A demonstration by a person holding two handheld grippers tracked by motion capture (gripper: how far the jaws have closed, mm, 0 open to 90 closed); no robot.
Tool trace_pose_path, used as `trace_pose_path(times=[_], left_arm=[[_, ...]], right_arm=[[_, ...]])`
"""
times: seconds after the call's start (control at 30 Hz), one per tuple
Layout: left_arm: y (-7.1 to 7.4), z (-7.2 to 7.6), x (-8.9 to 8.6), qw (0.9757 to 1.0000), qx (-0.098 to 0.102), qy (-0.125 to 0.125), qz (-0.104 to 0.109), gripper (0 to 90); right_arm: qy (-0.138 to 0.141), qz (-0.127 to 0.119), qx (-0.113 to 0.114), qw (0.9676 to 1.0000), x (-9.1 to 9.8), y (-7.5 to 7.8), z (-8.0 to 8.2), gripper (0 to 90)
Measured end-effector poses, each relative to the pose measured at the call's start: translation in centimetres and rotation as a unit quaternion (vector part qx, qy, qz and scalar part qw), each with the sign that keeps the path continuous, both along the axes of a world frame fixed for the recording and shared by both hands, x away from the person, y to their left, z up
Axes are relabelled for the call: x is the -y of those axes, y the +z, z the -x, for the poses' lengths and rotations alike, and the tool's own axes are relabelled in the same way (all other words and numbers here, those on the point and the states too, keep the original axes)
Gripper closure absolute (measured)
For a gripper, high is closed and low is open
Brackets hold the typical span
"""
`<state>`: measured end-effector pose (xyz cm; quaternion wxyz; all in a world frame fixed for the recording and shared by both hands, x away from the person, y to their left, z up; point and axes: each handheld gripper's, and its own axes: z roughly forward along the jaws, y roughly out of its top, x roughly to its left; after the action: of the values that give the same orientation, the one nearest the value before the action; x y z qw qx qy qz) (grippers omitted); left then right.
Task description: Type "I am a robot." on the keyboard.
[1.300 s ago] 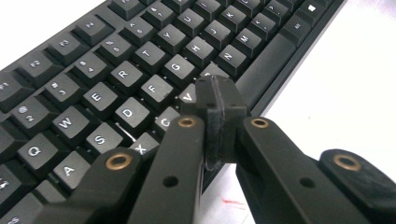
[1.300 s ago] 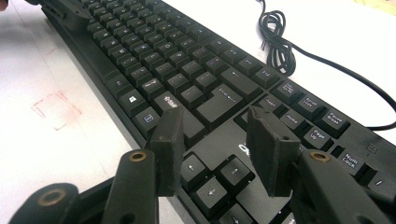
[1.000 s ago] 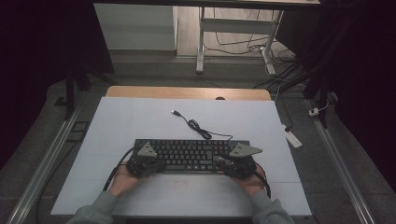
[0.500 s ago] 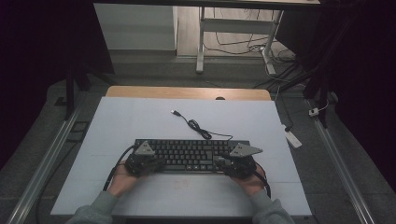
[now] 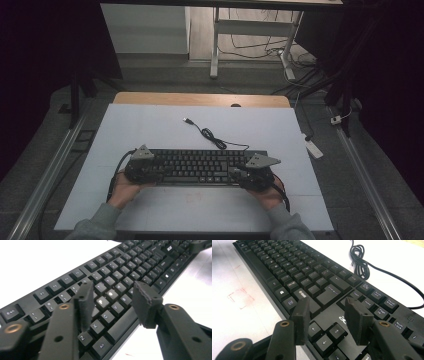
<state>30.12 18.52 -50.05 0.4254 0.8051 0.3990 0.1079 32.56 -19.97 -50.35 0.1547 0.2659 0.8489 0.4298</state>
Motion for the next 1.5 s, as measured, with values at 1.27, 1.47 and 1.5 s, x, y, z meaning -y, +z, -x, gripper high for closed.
trace_pose_path(times=[1.27,1.47,1.5], left_arm=[[0.3,-0.5,-2.3,0.9988,0.001,0.046,-0.018,52.6],[0.0,-0.7,-2.5,0.998,-0.002,0.054,-0.033,57.7],[-0.1,-0.7,-2.6,0.9979,-0.003,0.055,-0.034,58.8]], right_arm=[[-0.003,0.011,0.002,0.9999,0.0,-0.1,0.0,55.1],[-0.003,0.012,0.002,0.9999,0.0,-0.1,0.0,55.0],[-0.003,0.012,0.002,0.9999,0.0,-0.1,0.0,55.0]])
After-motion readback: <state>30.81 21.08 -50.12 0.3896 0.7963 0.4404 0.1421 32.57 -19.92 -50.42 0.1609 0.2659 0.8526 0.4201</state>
